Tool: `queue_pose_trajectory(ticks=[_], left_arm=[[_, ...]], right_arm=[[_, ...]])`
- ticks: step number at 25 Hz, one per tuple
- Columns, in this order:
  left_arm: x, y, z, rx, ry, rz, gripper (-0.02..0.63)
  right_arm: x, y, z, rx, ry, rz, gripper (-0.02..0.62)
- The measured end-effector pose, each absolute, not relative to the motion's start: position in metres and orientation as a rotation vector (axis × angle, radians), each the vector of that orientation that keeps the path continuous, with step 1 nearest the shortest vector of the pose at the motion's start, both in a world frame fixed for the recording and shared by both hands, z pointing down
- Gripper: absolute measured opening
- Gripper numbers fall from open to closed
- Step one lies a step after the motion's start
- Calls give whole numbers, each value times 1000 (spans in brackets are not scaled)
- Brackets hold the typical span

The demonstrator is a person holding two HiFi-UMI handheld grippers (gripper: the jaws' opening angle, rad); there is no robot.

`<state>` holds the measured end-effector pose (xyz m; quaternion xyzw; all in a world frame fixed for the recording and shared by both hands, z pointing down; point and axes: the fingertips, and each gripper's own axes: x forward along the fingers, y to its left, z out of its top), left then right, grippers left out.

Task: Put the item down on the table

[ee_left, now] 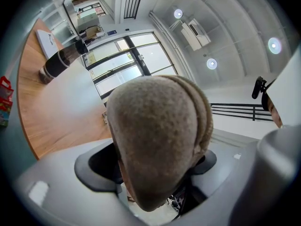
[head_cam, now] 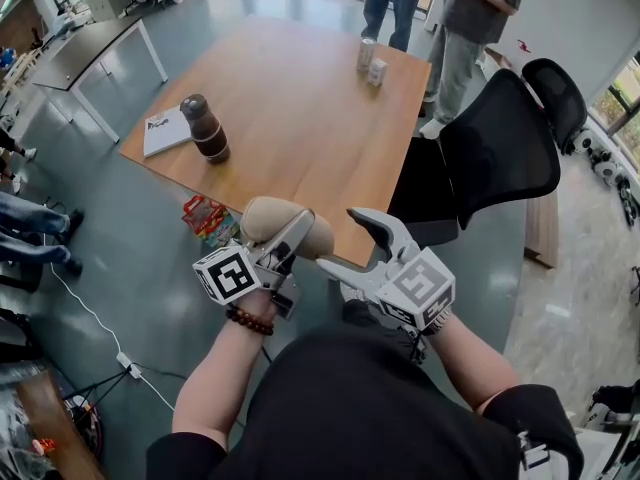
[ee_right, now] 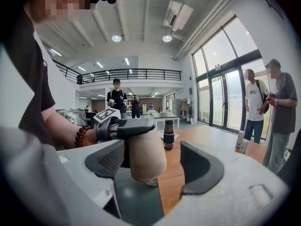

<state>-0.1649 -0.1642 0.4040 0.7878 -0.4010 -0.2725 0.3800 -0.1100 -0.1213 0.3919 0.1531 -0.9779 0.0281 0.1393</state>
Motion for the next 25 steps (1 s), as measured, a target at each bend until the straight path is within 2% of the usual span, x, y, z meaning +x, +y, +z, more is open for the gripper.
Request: queue_pose_trajectory(ticks=[8, 25], left_arm=[[-140, -204, 407, 1957, -966, -697, 416], [-83, -289, 409, 1951, -925, -683, 416]], right_arm=[[-106, -164, 402, 369, -2795, 79, 385], [-86, -250, 427, 159, -2755, 177, 380]])
